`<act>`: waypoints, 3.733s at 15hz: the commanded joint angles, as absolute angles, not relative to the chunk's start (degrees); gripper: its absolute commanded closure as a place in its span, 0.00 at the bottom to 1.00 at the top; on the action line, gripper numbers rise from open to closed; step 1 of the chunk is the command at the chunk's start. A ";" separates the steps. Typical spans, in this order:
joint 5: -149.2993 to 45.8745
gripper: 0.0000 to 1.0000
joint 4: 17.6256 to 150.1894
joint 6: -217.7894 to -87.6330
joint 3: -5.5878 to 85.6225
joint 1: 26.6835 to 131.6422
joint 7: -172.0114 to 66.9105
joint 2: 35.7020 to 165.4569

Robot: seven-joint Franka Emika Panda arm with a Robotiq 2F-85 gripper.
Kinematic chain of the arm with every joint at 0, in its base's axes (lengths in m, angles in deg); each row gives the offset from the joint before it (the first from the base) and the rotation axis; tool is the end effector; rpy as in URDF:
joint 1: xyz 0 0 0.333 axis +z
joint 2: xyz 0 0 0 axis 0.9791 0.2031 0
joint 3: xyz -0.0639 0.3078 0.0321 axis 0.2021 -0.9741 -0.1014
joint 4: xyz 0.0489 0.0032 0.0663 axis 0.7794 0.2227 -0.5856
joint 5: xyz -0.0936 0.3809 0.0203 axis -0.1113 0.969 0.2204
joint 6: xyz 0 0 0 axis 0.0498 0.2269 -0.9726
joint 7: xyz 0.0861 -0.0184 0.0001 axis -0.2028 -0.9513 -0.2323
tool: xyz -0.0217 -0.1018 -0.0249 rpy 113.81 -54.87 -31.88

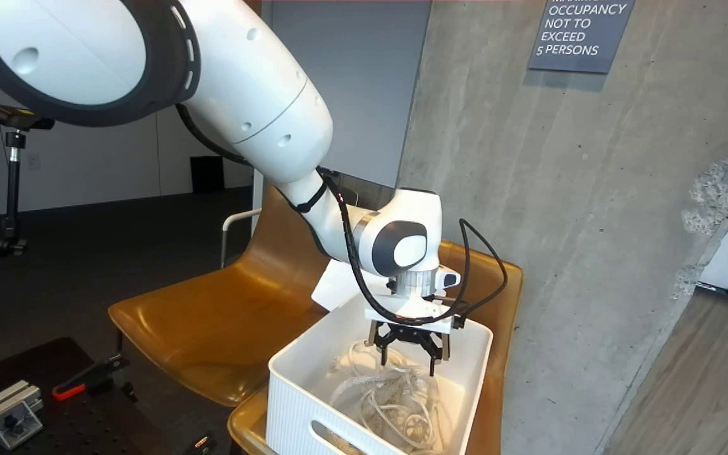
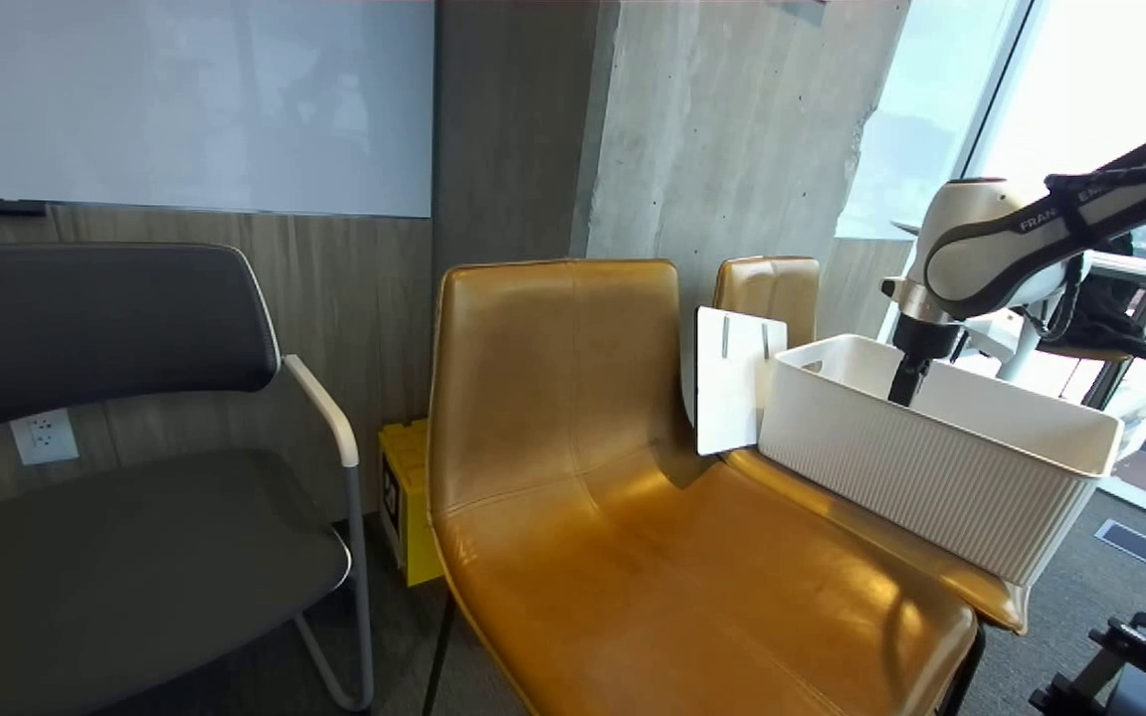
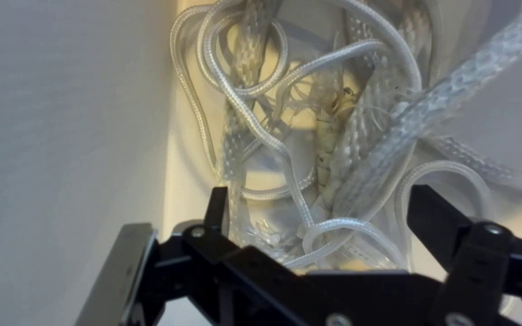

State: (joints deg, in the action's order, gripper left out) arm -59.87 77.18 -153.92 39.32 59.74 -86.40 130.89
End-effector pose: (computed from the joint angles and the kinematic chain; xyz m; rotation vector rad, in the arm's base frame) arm 0.6701 -0.2630 0.1903 2.9247 0.4185 -0.0378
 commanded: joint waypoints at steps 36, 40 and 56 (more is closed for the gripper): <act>-69.47 1.00 86.87 -152.72 44.34 69.98 -78.22 116.48; -70.41 1.00 82.01 -147.29 43.12 72.97 -77.88 111.24; -73.54 1.00 63.53 -135.57 29.99 93.16 -76.34 106.61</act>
